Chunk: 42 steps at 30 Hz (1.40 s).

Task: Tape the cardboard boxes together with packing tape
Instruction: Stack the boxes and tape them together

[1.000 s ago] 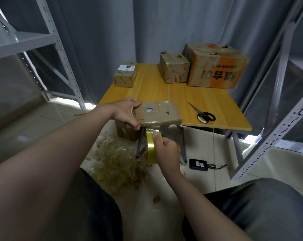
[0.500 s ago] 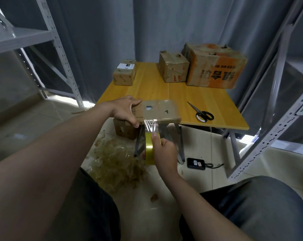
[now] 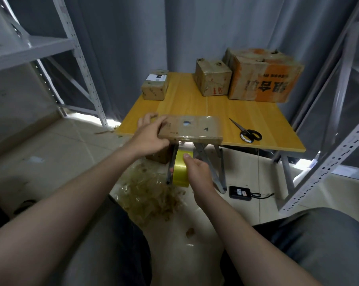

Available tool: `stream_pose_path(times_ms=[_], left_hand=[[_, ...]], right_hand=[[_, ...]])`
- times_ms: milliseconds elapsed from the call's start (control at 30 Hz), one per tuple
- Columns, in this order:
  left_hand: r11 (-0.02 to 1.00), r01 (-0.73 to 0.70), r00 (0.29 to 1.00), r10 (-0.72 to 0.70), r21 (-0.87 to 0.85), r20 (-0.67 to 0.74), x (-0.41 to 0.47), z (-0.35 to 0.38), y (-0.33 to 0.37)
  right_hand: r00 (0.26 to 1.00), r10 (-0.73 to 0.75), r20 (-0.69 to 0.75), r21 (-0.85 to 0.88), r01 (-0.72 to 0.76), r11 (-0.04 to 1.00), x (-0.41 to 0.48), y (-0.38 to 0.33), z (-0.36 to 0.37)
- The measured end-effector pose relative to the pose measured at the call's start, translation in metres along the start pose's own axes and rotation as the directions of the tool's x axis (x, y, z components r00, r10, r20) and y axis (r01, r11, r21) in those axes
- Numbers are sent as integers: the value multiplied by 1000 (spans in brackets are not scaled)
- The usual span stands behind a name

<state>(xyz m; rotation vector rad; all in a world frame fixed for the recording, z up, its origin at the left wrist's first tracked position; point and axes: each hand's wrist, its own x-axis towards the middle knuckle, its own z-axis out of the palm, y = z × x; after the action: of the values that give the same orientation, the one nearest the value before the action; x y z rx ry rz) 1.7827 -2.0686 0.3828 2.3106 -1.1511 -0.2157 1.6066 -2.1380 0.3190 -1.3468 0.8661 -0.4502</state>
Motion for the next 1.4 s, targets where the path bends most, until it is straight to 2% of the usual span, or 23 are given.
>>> stream_pose_path(times_ms=[33, 67, 100, 133, 200, 233, 300, 367, 433, 500, 567, 633, 767, 1000, 1167, 1267, 1400], left_hand=[[995, 51, 991, -61, -83, -119, -12, 9, 1], [974, 121, 971, -156, -193, -178, -24, 19, 4], [916, 202, 954, -264, -346, -142, -33, 28, 9], [824, 283, 941, -337, -492, -23, -38, 36, 15], [671, 402, 913, -348, -623, 214, -43, 48, 26], [627, 428, 902, -339, -651, 266, -43, 53, 30], [555, 442, 890, -370, -705, 266, -41, 62, 38], [506, 411, 883, -427, -758, 193, -40, 70, 46], [484, 393, 867, -478, -782, 140, -39, 76, 49], [469, 403, 853, -504, -786, 137, -38, 80, 49], [460, 414, 844, -516, -785, 143, -39, 79, 48], [449, 409, 842, -522, -795, 138, -38, 78, 49], [447, 404, 843, -521, -798, 135, -36, 77, 54], [434, 428, 840, -515, -793, 171, -34, 78, 54], [400, 439, 831, -521, -805, 194, -33, 78, 55], [396, 433, 835, -515, -810, 194, -32, 79, 56], [396, 432, 835, -515, -811, 193, -32, 78, 57]], right_hand=[[1000, 5, 2, 6, -5, 1000, -1, -1, 0], [1000, 5, 0, 4, -5, 1000, -2, -2, 0], [1000, 5, -8, -5, -5, 1000, -3, -3, 0], [1000, 7, -24, -13, -7, 1000, -4, -5, -1], [998, -1, -59, -34, -1, 999, -5, -7, -2], [998, -11, -68, -56, 7, 998, -6, -8, -3], [999, -16, -52, -132, 9, 991, -6, -13, -5], [1000, -14, -4, -318, 12, 948, -5, -22, -15], [998, -64, -12, -614, 43, 788, 0, -37, -34], [978, -185, -98, -784, 39, 620, 6, -57, -61], [926, -322, -197, -843, 8, 538, 16, -80, -90], [884, -388, -261, -888, -62, 456, 33, -99, -115], [919, -249, -305, -913, -208, 351, 56, -114, -143], [921, -211, -327, -904, -239, 355, 68, -114, -148], [909, -209, -360, -871, -248, 424, 69, -110, -149], [900, -243, -362, -881, -245, 405, 67, -107, -149], [936, -219, -276, -884, -158, 440, 68, -111, -147]])
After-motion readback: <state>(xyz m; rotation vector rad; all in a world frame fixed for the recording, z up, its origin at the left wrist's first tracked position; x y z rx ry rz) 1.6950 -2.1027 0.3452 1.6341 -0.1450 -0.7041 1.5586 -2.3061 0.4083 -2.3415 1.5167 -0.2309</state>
